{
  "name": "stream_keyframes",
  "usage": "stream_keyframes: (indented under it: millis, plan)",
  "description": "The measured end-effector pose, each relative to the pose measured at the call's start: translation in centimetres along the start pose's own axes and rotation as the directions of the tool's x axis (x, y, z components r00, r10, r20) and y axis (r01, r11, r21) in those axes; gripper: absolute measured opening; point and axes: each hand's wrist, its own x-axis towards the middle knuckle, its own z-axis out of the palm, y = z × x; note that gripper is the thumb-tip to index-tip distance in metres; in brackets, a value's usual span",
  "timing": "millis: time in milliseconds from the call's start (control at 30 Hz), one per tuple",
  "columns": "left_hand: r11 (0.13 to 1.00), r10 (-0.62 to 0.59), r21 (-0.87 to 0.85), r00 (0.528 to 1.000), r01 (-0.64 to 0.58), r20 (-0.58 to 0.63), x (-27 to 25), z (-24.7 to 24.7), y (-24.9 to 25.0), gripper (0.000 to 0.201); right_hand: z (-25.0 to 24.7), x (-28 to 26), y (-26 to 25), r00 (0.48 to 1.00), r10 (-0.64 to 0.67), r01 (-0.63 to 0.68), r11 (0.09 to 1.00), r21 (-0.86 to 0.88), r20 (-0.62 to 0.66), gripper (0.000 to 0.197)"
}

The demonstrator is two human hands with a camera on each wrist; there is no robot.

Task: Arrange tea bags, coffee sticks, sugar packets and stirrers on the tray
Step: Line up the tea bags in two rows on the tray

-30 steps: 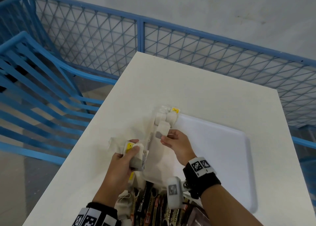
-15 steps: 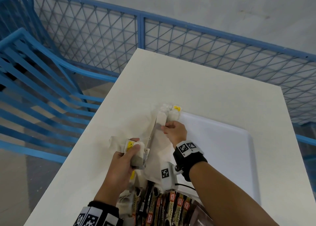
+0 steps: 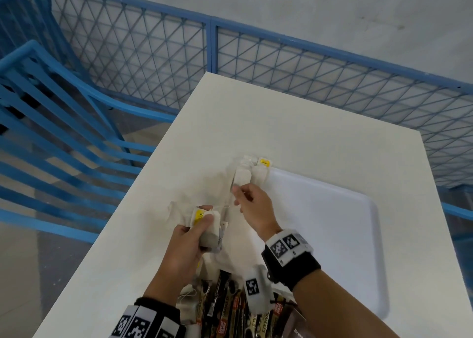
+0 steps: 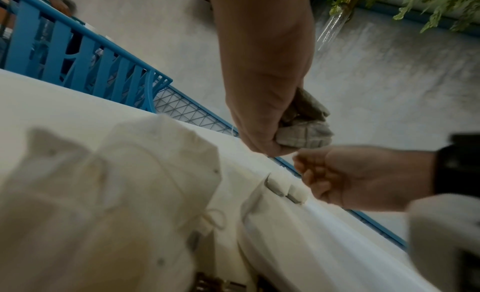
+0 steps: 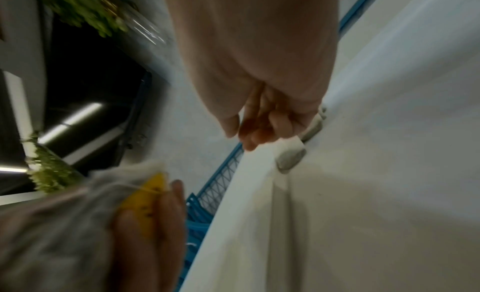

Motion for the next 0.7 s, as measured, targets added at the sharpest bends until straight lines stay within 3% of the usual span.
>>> stream_keyframes:
  millis: [100,200,333,467,567,700]
  plan:
    - [0.999,0.013,0.03,1.0,-0.013,0.01,-0.1,0.4,-0.2,0.016,-0.8,-3.1,-1.0,0.964,-0.016,0.007,0.999,0.035,0.265,0.025]
    - [0.997,0.009,0.077,1.0,-0.009,-0.003,-0.1,0.6,-0.6,0.024,-1.7,-5.4,-0.8,0.923,-0.039,0.034,0.999,0.019,0.384,0.026]
    - [0.991,-0.017,0.137,1.0,0.014,0.018,-0.6,1.0,-1.2,0.054,-2.6,-7.0,-0.4,0.945,-0.069,0.063,0.998,0.028,0.319,0.016]
    - [0.985,-0.031,0.169,0.996,0.016,0.086,-1.1,1.0,-1.7,0.041,-3.1,-7.6,0.2,0.974,-0.053,0.04,0.997,0.062,0.222,0.013]
    - [0.985,-0.028,0.172,0.991,0.006,0.129,-1.5,1.0,-1.9,0.043,-3.4,-8.1,0.5,0.981,-0.014,-0.013,0.99,0.141,0.193,0.011]
    - [0.988,-0.019,0.151,0.996,0.006,0.087,-1.8,1.3,-2.0,0.044,-3.7,-8.7,0.6,0.99,0.01,-0.043,0.972,0.233,0.141,0.012]
